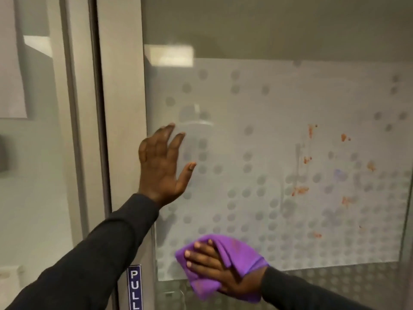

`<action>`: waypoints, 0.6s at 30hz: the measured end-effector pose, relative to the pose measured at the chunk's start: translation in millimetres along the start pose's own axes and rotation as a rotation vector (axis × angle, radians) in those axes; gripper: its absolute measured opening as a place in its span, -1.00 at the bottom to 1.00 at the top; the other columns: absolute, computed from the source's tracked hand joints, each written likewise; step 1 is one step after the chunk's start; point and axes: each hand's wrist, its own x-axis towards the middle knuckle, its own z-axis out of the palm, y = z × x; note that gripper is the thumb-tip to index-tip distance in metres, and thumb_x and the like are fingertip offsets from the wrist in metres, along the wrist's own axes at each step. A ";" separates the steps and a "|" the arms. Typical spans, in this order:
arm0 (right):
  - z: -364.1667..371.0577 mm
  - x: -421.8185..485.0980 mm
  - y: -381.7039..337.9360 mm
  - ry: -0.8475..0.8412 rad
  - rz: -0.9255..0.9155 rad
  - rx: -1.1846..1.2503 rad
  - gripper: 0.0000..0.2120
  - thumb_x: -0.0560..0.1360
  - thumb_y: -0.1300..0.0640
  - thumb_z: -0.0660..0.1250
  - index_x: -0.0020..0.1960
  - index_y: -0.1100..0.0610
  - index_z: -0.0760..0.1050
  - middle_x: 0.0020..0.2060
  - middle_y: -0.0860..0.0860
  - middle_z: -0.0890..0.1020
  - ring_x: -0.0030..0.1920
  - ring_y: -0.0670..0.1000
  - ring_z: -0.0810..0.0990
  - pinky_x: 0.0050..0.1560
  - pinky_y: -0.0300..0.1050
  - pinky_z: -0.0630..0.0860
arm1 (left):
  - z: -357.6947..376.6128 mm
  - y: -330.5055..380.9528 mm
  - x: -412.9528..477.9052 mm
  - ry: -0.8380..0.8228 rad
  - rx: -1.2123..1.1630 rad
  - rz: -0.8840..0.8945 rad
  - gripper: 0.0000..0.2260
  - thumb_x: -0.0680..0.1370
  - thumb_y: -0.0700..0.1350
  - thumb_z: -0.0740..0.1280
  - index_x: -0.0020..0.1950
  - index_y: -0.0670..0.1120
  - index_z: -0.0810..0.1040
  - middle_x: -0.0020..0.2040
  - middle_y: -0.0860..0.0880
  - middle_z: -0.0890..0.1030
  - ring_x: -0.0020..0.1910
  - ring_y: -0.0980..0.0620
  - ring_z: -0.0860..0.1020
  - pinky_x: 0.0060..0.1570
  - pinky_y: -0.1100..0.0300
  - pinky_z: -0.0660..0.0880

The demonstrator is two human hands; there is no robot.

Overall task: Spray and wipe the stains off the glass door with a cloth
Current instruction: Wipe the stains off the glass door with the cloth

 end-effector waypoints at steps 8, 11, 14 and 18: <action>-72.1 -41.5 91.8 0.126 0.088 -0.169 -0.37 0.65 0.00 0.19 0.64 0.11 0.05 0.63 0.09 0.05 0.65 0.12 -0.07 0.63 0.13 -0.16 | 38.0 77.9 38.8 -0.041 -0.061 0.180 -0.48 0.57 0.15 0.20 0.42 -0.15 0.41 0.46 -0.23 0.40 0.44 -0.20 0.31 0.33 -0.21 0.31; -142.5 -50.2 159.5 0.330 0.379 -0.345 -0.33 0.56 -0.02 0.18 0.61 0.11 0.12 0.60 0.11 0.13 0.64 0.12 -0.09 0.61 0.16 -0.22 | 48.1 96.6 61.6 -0.020 -0.056 0.189 -0.48 0.58 0.14 0.20 0.40 -0.17 0.45 0.45 -0.25 0.42 0.43 -0.21 0.33 0.33 -0.20 0.32; -187.9 -50.2 190.6 0.379 0.587 -0.444 -0.29 0.54 -0.10 0.16 0.63 0.11 0.14 0.61 0.15 0.15 0.63 0.20 0.02 0.59 0.28 -0.10 | 54.4 112.3 84.6 -0.007 -0.034 0.188 -0.49 0.59 0.14 0.20 0.40 -0.18 0.46 0.45 -0.25 0.42 0.43 -0.22 0.33 0.36 -0.20 0.30; -137.9 -50.0 155.6 0.489 0.678 -0.272 -0.22 0.52 -0.12 0.21 0.63 0.15 0.05 0.62 0.18 0.06 0.63 0.24 -0.07 0.58 0.32 -0.15 | 63.8 133.2 94.5 0.006 -0.025 0.202 -0.50 0.59 0.12 0.19 0.38 -0.18 0.47 0.44 -0.25 0.43 0.41 -0.20 0.31 0.35 -0.18 0.29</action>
